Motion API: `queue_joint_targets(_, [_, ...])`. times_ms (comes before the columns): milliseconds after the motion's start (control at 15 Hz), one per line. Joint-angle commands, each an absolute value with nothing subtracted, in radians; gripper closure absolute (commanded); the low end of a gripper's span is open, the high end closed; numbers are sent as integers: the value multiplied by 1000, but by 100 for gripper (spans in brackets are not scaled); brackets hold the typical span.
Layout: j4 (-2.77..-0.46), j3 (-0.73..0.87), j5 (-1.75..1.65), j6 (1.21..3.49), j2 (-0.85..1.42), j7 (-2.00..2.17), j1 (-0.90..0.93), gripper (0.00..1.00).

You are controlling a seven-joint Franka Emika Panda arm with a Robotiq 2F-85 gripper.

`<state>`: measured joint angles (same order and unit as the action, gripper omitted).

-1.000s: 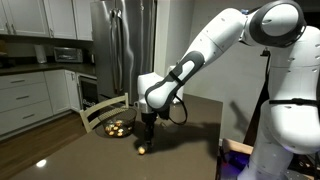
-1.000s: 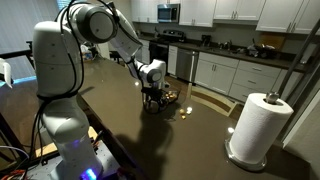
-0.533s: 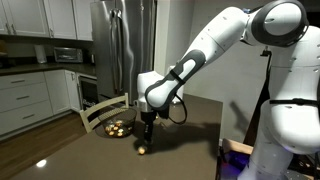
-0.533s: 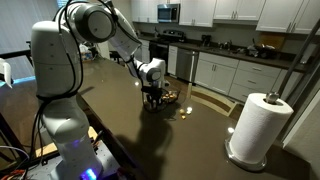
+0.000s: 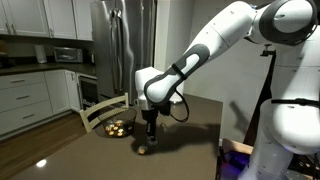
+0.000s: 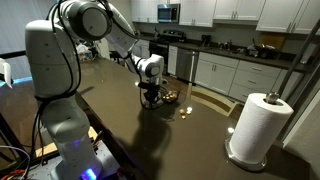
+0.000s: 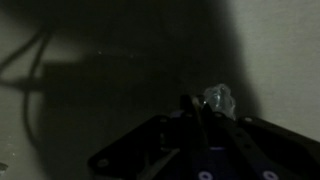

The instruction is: Take the yellow object closest to you and move it away from you then move the right yellow object to the right of the black basket

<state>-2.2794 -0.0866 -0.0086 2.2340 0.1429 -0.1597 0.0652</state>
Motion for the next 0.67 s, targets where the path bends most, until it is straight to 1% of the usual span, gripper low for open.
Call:
queue_joint_targets(0, [-2242, -79, -50, 2127, 94, -99, 73, 96])
queue_joint_targets(200, [-2196, -69, -67, 2099, 86, -71, 66, 96])
queue_joint_targets(600, [-2113, -16, -94, 2113, 96, 26, 41, 97])
